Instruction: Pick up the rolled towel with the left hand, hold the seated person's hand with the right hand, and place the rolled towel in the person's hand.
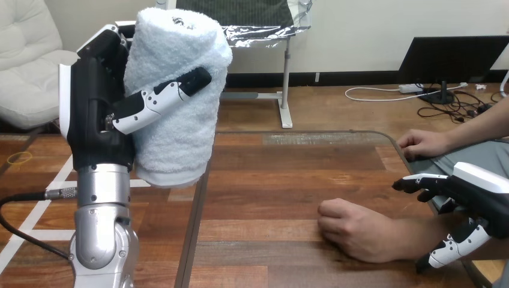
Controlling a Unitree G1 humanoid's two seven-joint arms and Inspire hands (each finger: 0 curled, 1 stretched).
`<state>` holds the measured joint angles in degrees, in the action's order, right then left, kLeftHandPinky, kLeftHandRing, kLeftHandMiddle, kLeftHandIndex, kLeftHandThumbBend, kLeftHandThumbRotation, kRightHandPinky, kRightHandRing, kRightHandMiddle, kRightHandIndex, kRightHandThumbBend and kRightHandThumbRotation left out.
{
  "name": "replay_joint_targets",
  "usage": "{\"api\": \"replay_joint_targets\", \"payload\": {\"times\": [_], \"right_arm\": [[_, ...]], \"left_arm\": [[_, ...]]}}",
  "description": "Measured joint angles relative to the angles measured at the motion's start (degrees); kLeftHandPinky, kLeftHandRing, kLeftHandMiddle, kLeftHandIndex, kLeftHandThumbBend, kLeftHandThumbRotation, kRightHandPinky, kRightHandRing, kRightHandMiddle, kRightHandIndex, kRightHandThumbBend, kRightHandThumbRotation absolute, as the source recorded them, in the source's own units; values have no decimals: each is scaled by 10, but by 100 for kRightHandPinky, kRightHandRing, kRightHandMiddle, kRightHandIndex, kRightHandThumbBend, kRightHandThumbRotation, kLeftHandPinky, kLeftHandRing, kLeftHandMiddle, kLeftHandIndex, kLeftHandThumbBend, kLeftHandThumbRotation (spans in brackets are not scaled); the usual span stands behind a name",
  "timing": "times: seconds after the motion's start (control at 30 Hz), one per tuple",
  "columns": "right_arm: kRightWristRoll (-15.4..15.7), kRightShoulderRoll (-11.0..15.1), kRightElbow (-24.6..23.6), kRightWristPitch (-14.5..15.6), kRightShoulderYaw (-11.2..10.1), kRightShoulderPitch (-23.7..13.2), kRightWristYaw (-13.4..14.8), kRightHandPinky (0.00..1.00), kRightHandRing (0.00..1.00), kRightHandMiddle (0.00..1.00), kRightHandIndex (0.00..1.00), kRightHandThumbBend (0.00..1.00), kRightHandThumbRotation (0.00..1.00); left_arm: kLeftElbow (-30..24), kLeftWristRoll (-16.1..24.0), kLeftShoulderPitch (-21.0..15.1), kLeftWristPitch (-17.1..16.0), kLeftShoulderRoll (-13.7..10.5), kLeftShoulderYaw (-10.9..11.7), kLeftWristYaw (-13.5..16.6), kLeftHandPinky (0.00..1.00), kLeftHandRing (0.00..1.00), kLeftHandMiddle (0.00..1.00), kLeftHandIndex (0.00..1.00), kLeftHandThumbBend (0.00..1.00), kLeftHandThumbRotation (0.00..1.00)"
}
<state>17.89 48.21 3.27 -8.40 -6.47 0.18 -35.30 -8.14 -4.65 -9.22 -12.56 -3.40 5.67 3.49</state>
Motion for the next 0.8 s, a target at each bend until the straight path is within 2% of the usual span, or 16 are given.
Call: {"api": "replay_joint_targets", "payload": {"times": [0.23,0.4,0.6,0.8], "right_arm": [[30,1,11,-6,13,-10,14,62,81,87,85,100,9],[56,4,25,-24,25,-13,31,62,82,86,85,100,9],[85,7,47,-47,43,-20,52,66,83,85,85,100,9],[119,7,71,-70,59,-29,86,71,83,84,84,100,9]], "left_arm": [[8,-17,-2,-2,1,0,-6,20,27,34,39,54,0],[13,-20,-3,-3,3,1,-9,21,27,34,39,53,0],[17,-21,-3,-4,4,2,-10,21,27,34,39,53,0],[17,-21,-3,-5,5,2,-12,21,27,34,40,53,0]]}}
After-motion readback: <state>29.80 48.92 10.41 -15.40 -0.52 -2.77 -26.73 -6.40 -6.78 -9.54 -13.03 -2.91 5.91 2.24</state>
